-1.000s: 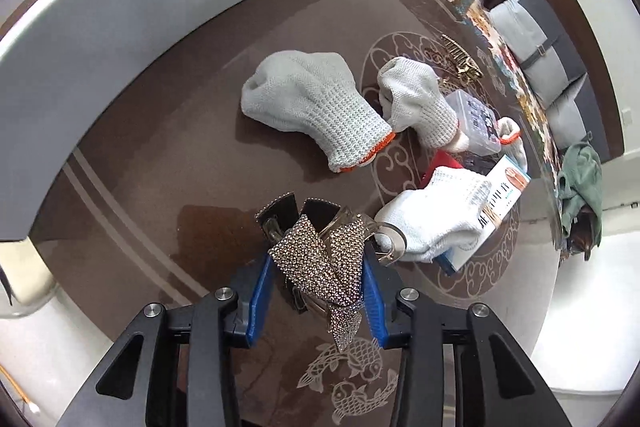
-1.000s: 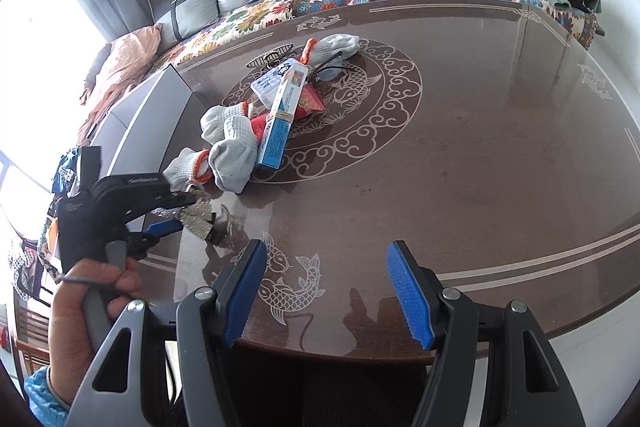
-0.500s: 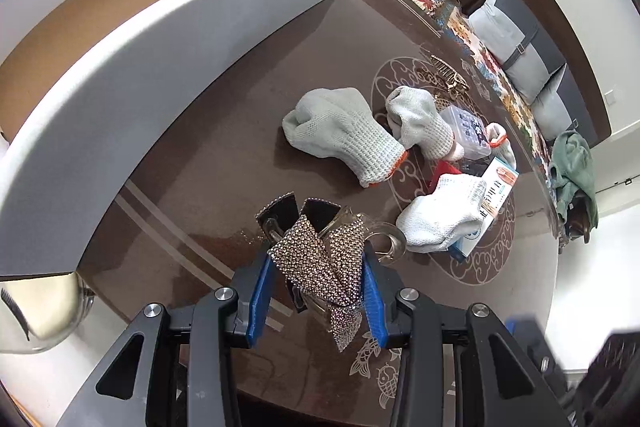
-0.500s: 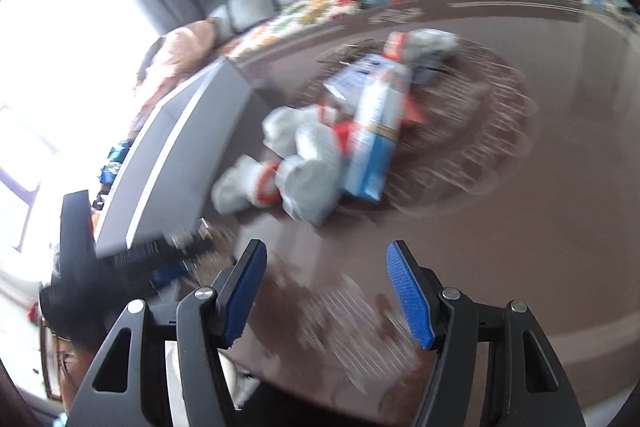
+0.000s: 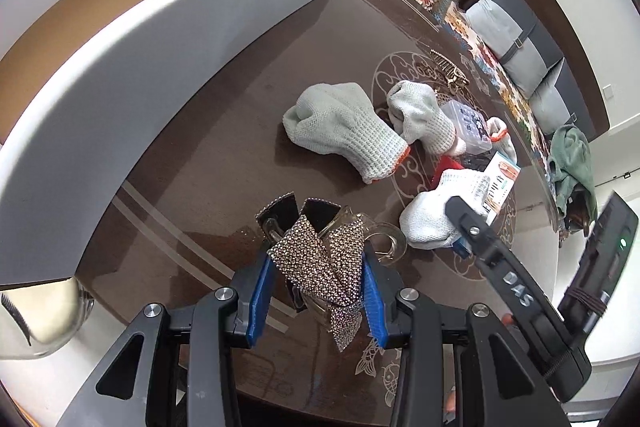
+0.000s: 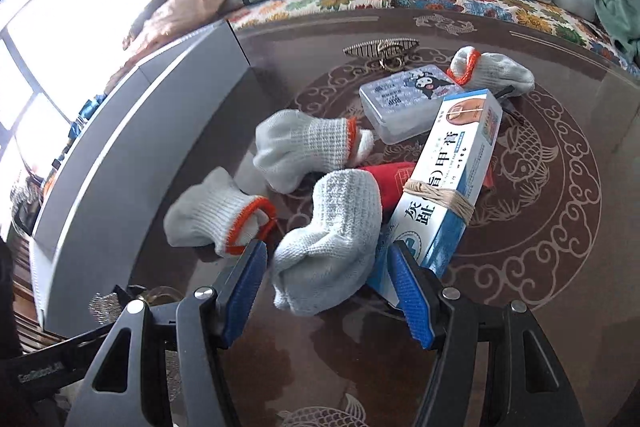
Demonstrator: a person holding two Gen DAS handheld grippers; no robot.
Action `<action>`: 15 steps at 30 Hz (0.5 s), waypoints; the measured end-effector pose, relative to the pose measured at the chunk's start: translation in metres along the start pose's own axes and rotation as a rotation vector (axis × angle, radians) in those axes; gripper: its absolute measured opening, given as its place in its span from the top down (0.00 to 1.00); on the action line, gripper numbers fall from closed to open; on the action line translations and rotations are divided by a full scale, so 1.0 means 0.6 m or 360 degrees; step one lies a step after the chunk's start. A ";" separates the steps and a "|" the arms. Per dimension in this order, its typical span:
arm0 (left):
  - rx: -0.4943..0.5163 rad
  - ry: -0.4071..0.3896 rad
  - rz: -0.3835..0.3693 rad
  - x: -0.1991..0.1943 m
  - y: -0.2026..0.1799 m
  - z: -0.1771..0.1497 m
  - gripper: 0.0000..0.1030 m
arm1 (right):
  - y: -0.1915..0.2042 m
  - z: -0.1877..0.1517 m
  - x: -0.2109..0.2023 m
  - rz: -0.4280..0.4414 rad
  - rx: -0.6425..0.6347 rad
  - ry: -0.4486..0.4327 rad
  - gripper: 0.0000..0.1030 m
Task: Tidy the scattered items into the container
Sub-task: 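Lift the silver bow with the left gripper while the right gripper grasps a white glove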
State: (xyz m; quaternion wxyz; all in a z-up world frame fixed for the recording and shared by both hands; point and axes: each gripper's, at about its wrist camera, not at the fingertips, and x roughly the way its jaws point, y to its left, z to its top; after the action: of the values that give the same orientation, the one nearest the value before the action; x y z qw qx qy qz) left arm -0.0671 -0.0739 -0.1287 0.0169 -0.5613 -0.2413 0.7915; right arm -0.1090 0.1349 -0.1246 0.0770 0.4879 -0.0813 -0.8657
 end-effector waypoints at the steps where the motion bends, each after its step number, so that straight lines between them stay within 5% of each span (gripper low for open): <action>1: 0.0002 0.0001 0.0003 0.001 0.000 0.000 0.61 | -0.002 0.000 0.007 0.0003 0.0003 0.0023 0.38; 3: 0.0006 0.0004 0.0011 0.002 0.001 0.000 0.61 | -0.012 -0.001 0.014 0.0069 0.0048 0.0022 0.42; 5: 0.0010 0.0006 0.0019 0.003 0.001 -0.001 0.61 | -0.022 -0.002 0.015 0.0096 0.0076 0.0026 0.76; 6: 0.0016 0.0005 0.0022 0.002 0.000 -0.001 0.61 | -0.027 -0.003 0.014 0.0117 0.0090 0.0029 0.80; 15: 0.0125 0.0018 0.0017 -0.002 -0.022 -0.019 0.61 | -0.037 -0.052 -0.067 0.0277 0.0103 -0.0047 0.80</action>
State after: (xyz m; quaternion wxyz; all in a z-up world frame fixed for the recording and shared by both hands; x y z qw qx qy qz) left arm -0.0599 -0.0585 -0.1249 0.0361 -0.5660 -0.2068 0.7972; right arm -0.0627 0.1629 -0.1119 0.1349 0.4685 -0.1525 -0.8597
